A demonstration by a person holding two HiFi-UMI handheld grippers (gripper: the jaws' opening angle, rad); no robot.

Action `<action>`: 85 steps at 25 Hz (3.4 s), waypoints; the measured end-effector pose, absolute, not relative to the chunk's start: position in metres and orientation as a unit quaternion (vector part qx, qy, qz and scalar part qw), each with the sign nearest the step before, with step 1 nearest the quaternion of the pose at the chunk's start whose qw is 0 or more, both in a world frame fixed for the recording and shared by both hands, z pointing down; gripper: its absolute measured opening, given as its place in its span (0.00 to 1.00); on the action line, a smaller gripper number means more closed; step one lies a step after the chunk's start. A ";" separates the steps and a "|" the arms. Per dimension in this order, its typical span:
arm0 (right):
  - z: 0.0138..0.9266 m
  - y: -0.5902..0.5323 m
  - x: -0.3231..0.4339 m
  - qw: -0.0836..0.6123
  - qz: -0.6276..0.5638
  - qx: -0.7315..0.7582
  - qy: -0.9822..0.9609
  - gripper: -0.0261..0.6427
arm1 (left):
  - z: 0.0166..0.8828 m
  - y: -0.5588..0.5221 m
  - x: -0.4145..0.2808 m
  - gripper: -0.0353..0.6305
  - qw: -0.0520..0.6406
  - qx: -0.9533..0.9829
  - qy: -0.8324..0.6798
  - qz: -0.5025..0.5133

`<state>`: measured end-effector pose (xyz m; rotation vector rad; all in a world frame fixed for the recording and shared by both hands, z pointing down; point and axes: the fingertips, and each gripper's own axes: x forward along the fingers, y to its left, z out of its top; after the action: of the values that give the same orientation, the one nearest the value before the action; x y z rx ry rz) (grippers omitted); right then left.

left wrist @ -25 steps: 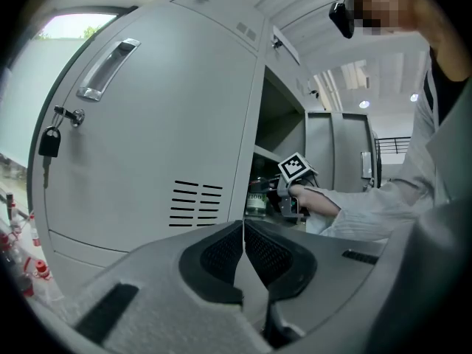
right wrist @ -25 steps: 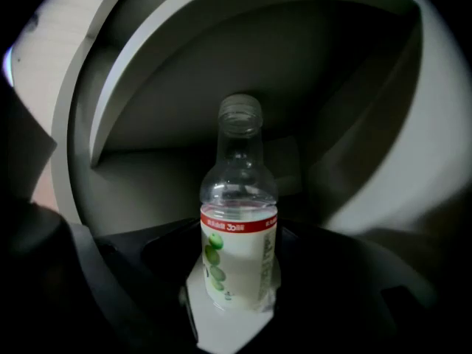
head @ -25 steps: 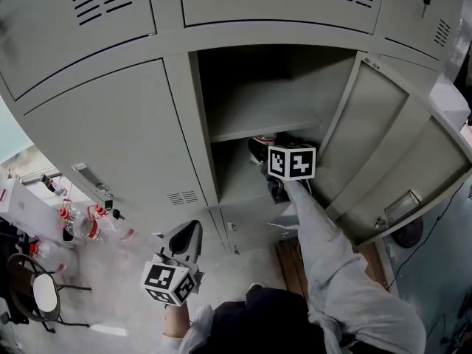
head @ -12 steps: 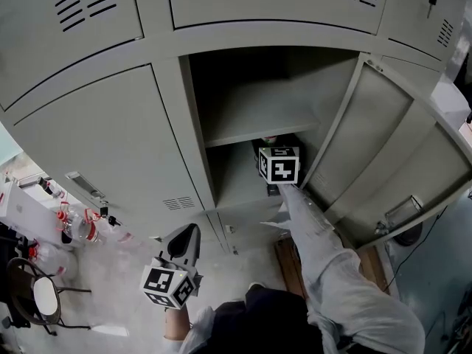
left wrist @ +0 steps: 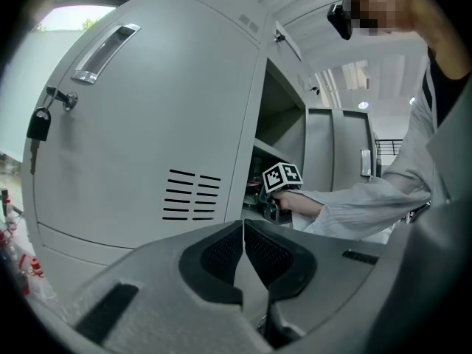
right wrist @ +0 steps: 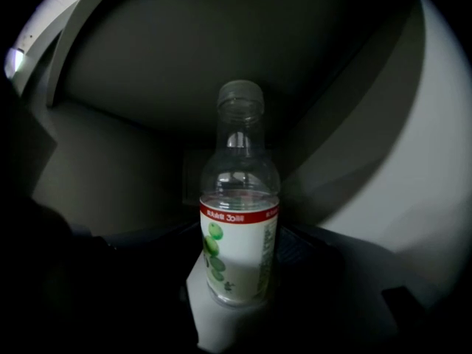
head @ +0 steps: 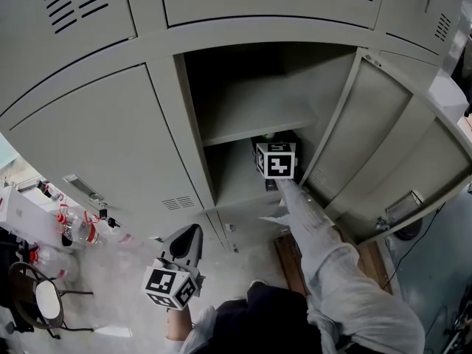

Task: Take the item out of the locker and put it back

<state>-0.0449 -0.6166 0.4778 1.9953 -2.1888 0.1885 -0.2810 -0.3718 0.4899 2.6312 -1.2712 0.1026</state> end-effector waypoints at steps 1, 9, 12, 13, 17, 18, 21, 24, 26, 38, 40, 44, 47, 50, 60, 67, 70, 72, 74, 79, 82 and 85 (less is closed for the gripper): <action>0.481 -0.617 -0.044 0.093 0.071 0.667 -0.736 0.49 | 0.490 -0.371 -0.282 0.07 0.109 0.895 -0.432 0.036; 0.476 -0.595 -0.056 0.084 0.079 0.649 -0.752 0.74 | 0.492 -0.354 -0.290 0.07 0.114 0.896 -0.427 0.037; 0.469 -0.576 -0.066 0.076 0.075 0.641 -0.760 0.74 | 0.495 -0.343 -0.290 0.07 0.115 0.901 -0.417 0.042; 0.467 -0.569 -0.070 0.079 0.071 0.637 -0.763 0.74 | 0.496 -0.339 -0.290 0.07 0.114 0.903 -0.411 0.047; 0.458 -0.531 -0.081 0.074 0.077 0.623 -0.775 0.74 | 0.499 -0.324 -0.291 0.07 0.108 0.912 -0.391 0.060; 0.458 -0.520 -0.084 0.075 0.084 0.619 -0.777 0.74 | 0.499 -0.321 -0.291 0.07 0.109 0.914 -0.387 0.060; 0.455 -0.482 -0.089 0.075 0.098 0.613 -0.780 0.74 | 0.503 -0.309 -0.289 0.07 0.108 0.921 -0.368 0.064; 0.454 -0.437 -0.093 0.062 0.098 0.605 -0.787 0.74 | 0.508 -0.297 -0.284 0.07 0.103 0.929 -0.348 0.069; 0.461 -0.402 -0.093 0.052 0.104 0.602 -0.790 0.74 | 0.511 -0.290 -0.283 0.07 0.103 0.932 -0.342 0.067; 0.457 -0.266 -0.083 0.001 0.093 0.622 -0.777 0.74 | 0.500 -0.268 -0.287 0.07 0.111 0.926 -0.360 0.033; 0.448 -0.256 -0.083 -0.010 0.082 0.616 -0.784 0.74 | 0.495 -0.264 -0.283 0.07 0.110 0.925 -0.364 0.026; 0.437 -0.230 -0.068 -0.017 0.069 0.622 -0.780 0.65 | 0.483 -0.255 -0.261 0.07 0.101 0.926 -0.363 0.021; 0.437 -0.211 -0.048 -0.018 0.063 0.635 -0.770 0.43 | 0.477 -0.247 -0.241 0.07 0.094 0.929 -0.358 0.024; 0.439 -0.198 -0.028 -0.019 0.059 0.646 -0.761 0.18 | 0.477 -0.237 -0.226 0.07 0.088 0.929 -0.357 0.032; 0.479 -0.149 0.014 0.006 0.074 0.660 -0.747 0.04 | 0.502 -0.192 -0.198 0.07 0.095 0.923 -0.372 0.033; 0.497 -0.122 0.027 0.015 0.088 0.664 -0.742 0.04 | 0.517 -0.165 -0.190 0.07 0.105 0.916 -0.385 0.036; 0.495 -0.115 0.026 0.018 0.083 0.662 -0.745 0.04 | 0.518 -0.160 -0.188 0.07 0.106 0.916 -0.384 0.040; 0.495 -0.111 0.028 0.018 0.082 0.662 -0.745 0.04 | 0.518 -0.157 -0.183 0.07 0.104 0.918 -0.380 0.040; 0.495 -0.107 0.030 0.016 0.082 0.663 -0.744 0.04 | 0.517 -0.154 -0.178 0.07 0.101 0.920 -0.376 0.039; 0.492 -0.102 0.033 0.013 0.080 0.665 -0.743 0.04 | 0.515 -0.150 -0.174 0.07 0.099 0.921 -0.374 0.039; 0.491 -0.100 0.036 0.012 0.078 0.667 -0.741 0.04 | 0.513 -0.149 -0.171 0.07 0.097 0.922 -0.372 0.038; 0.492 -0.097 0.038 0.012 0.078 0.668 -0.740 0.04 | 0.514 -0.147 -0.168 0.07 0.097 0.923 -0.371 0.038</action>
<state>0.0383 -0.0974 0.4920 2.0821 -2.3083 0.2438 -0.1680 -0.1468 0.5136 2.7326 -1.0985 0.1133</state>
